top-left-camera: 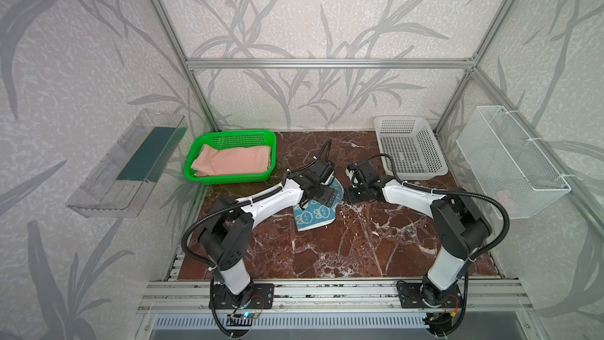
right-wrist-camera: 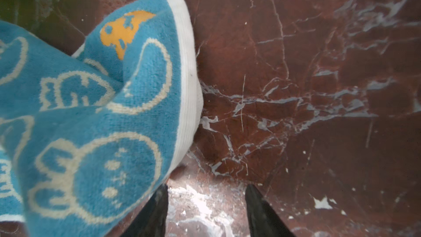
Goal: Fold and stack the towels
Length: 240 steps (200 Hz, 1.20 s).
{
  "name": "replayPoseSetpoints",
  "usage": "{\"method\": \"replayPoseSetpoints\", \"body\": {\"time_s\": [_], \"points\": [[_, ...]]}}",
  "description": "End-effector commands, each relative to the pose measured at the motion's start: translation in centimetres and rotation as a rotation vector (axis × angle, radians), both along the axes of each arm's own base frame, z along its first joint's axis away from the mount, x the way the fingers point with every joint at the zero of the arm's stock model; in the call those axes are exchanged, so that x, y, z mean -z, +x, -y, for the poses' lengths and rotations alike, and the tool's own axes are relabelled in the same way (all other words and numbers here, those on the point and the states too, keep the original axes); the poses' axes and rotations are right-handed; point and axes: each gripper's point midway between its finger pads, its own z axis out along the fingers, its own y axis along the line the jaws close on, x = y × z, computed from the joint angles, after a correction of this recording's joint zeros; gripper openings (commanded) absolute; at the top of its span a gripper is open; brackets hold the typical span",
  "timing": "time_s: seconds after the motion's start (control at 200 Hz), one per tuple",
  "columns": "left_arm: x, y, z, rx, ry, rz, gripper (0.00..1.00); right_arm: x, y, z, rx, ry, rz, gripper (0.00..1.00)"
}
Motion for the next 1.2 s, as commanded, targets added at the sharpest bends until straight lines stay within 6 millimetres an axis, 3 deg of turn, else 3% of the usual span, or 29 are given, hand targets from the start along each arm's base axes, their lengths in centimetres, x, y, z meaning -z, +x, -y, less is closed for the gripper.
{"method": "replayPoseSetpoints", "body": {"time_s": [0.0, 0.365, 0.67, 0.78, 1.025, 1.195], "points": [[1.2, -0.1, -1.6, -0.097, 0.046, -0.034, 0.88, -0.8, 1.7, -1.0, 0.048, 0.123, 0.016, 0.53], [6.3, -1.3, -3.9, -0.164, 0.142, -0.112, 0.81, -0.4, 2.3, -2.5, 0.042, 0.264, 0.007, 0.5], [8.3, -2.5, -5.7, -0.182, 0.207, -0.142, 0.81, 1.3, 2.6, -3.1, 0.047, 0.281, -0.019, 0.46], [8.5, -2.7, -6.0, -0.189, 0.206, -0.145, 0.81, 1.3, 2.7, -3.4, 0.037, 0.303, -0.007, 0.39], [8.6, -2.5, -6.1, -0.193, 0.204, -0.144, 0.81, 0.0, 2.3, -4.7, -0.022, 0.387, 0.013, 0.01], [8.1, -2.3, -6.1, -0.2, 0.195, -0.129, 0.81, -2.3, 2.3, -3.9, -0.024, 0.359, 0.073, 0.0]]}}
